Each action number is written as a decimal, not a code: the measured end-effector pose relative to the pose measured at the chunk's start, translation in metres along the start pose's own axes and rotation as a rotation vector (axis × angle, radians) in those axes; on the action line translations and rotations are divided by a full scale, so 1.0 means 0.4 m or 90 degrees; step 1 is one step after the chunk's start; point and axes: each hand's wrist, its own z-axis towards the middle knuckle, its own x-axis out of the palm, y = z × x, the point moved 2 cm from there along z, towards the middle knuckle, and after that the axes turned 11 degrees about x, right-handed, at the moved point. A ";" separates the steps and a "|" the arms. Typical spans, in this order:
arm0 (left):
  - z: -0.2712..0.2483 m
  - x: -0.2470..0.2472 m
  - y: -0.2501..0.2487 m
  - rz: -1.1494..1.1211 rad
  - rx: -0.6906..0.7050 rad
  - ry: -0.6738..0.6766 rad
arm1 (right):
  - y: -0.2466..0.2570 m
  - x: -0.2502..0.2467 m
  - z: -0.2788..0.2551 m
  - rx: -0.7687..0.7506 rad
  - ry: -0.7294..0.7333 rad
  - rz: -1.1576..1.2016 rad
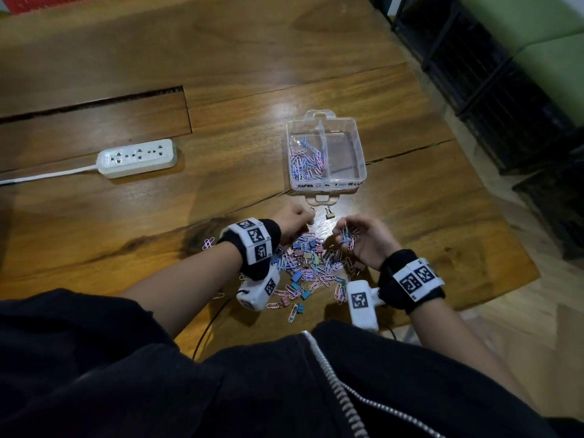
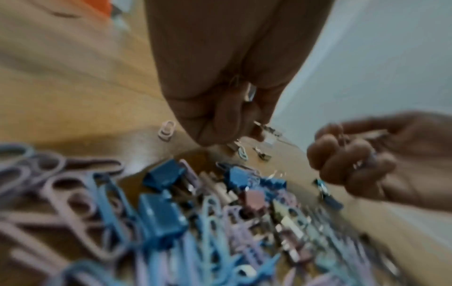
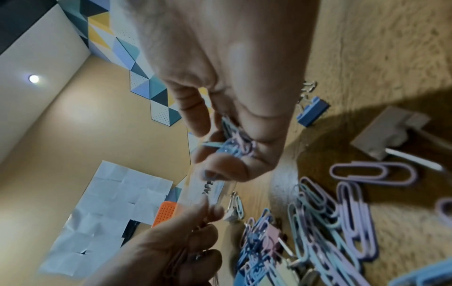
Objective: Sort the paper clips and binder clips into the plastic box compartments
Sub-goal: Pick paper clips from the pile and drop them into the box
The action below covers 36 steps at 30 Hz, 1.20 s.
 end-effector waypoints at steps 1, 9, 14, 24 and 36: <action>-0.003 0.002 -0.007 0.117 0.041 -0.006 | -0.001 0.000 -0.001 0.001 -0.011 -0.005; -0.020 0.017 -0.023 0.732 0.265 0.061 | 0.000 -0.011 -0.010 0.019 -0.115 -0.144; -0.046 0.002 0.014 0.739 0.271 0.139 | -0.005 -0.008 -0.016 -0.053 -0.197 -0.503; -0.072 0.030 0.030 0.734 0.273 0.087 | -0.033 0.013 -0.018 -0.169 -0.302 -0.959; -0.055 -0.010 0.023 0.050 0.062 0.038 | -0.026 -0.019 0.006 -0.187 -0.272 -0.821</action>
